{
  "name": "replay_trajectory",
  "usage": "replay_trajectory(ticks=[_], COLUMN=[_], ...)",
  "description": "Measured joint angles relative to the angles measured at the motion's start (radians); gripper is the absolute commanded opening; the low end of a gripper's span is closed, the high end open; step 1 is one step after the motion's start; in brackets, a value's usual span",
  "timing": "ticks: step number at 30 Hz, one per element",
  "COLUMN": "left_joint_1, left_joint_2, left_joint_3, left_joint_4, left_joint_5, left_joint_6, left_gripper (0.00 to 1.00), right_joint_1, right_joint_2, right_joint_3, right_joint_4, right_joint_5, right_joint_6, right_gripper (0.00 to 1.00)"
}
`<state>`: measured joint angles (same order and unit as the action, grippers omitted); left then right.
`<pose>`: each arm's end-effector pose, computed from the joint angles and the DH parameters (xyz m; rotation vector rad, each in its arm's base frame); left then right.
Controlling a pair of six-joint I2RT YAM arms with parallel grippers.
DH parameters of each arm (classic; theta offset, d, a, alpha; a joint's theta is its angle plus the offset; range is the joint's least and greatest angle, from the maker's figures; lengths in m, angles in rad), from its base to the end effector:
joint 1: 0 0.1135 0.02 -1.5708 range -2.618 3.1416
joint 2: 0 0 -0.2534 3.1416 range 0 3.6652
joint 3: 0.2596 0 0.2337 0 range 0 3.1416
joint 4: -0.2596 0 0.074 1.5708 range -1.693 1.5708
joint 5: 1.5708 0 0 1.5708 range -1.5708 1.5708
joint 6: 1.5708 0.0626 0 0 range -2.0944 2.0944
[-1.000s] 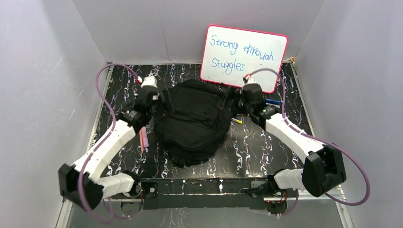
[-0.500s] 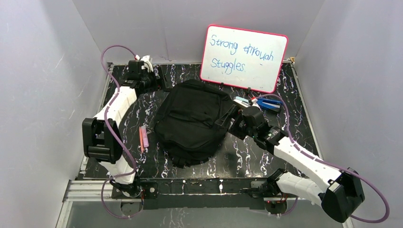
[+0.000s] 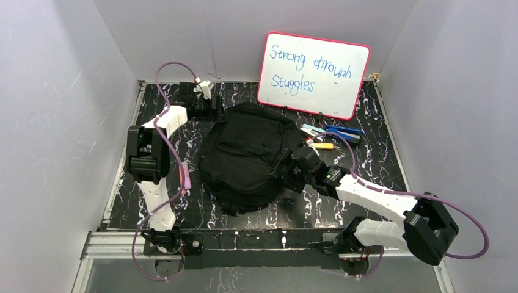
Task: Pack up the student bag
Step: Adjust the student bag at the center of the board.
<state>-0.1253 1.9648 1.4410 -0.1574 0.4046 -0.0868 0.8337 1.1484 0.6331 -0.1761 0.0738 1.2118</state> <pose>0.4385 -0.0801 0.2036 0.2617 2.2325 -0.5691 0.1697 0.1800 0.1985 0.5047 2.4100 0.9411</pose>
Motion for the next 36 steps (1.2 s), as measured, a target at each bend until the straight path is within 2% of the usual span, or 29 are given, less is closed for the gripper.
replay_trajectory(ticks=[4,7,8,10,12,14,15,17,23,30,36], left_joint_1=[0.0,0.0,0.0,0.0,0.0,0.0,0.0,0.0,-0.002,0.013,0.04], left_joint_2=[0.091,0.14,0.151,0.159,0.159,0.159,0.159,0.157,0.09,-0.216,-0.483], left_joint_3=[0.039,0.068,0.076,0.085,0.095,0.116,0.129,0.145,0.154,0.152,0.105], left_joint_4=[0.007,0.013,0.015,0.015,0.011,0.0,-0.006,-0.016,-0.069,-0.103,-0.109], left_joint_5=[0.071,0.122,0.137,0.161,0.178,0.183,0.185,0.187,0.137,-0.027,-0.167], left_joint_6=[0.025,0.033,0.034,0.03,0.024,0.019,0.014,-0.002,-0.058,-0.176,-0.296], left_gripper=[0.78,0.68,0.62,0.44,0.18,0.02,0.0,0.0,0.0,0.0,0.0], right_joint_1=[0.001,0.001,0.001,0.001,0.002,0.004,0.005,0.005,0.005,0.004,-0.039], right_joint_2=[0.01,0.01,0.01,0.01,0.01,0.01,0.01,0.01,-0.049,-0.08,0.014], right_joint_3=[-0.029,-0.051,-0.056,-0.062,-0.063,-0.063,-0.063,-0.064,-0.028,0.199,0.451], right_joint_4=[0.031,0.051,0.057,0.066,0.08,0.085,0.085,0.091,0.039,-0.089,-0.204], right_joint_5=[-0.002,-0.002,-0.002,-0.002,0.0,0.002,0.003,0.006,0.046,0.142,0.174], right_joint_6=[0.013,0.018,0.019,0.02,0.02,0.019,0.017,0.008,-0.064,-0.283,-0.533], right_gripper=[0.81,0.66,0.59,0.47,0.34,0.2,0.13,0.01,0.0,0.0,0.0])
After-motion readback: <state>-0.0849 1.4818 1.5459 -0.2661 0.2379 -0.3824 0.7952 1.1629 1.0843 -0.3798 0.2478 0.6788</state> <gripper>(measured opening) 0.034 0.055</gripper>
